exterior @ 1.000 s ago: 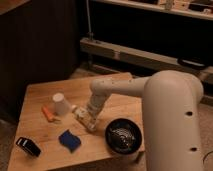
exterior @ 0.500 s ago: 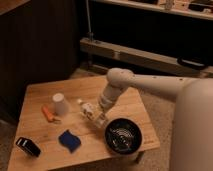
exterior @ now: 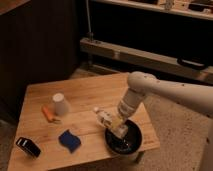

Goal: Place the bottle in the ceramic bowl

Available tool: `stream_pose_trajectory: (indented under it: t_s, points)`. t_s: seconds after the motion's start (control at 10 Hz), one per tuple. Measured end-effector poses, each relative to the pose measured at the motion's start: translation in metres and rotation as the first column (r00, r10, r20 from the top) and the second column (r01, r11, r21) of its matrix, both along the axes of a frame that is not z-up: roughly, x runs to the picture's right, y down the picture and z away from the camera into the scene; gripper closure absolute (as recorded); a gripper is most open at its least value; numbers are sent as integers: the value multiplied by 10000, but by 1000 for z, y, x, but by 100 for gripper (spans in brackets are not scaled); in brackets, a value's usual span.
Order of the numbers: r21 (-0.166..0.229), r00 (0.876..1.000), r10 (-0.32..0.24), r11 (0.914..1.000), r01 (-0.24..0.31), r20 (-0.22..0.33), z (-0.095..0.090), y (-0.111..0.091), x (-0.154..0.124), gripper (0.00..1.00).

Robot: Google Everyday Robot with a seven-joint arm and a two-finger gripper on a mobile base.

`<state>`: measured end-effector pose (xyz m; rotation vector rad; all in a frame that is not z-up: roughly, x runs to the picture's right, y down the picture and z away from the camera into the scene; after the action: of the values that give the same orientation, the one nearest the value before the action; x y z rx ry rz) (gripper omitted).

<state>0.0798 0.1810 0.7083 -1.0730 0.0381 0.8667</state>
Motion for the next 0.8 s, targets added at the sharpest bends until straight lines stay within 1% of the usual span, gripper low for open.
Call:
stream_pose_trajectory:
  t_s: [0.1, 0.2, 0.4, 0.5, 0.6, 0.7, 0.8]
  points:
    - [24, 9992, 42, 10000, -41, -404, -5, 9, 25, 81]
    - [-36, 9979, 28, 10000, -30, -641, -6, 16, 39, 73]
    - [-343, 9924, -211, 9993, 171, -1211, 2, 42, 66, 50]
    - [-427, 9905, -330, 9987, 275, -1335, 5, 50, 71, 40]
    - [-480, 9896, -403, 9983, 340, -1383, 7, 52, 70, 30]
    - [-557, 9892, -457, 9977, 382, -1389, 9, 53, 65, 22]
    - [-592, 9893, -471, 9975, 392, -1383, 11, 53, 62, 20]
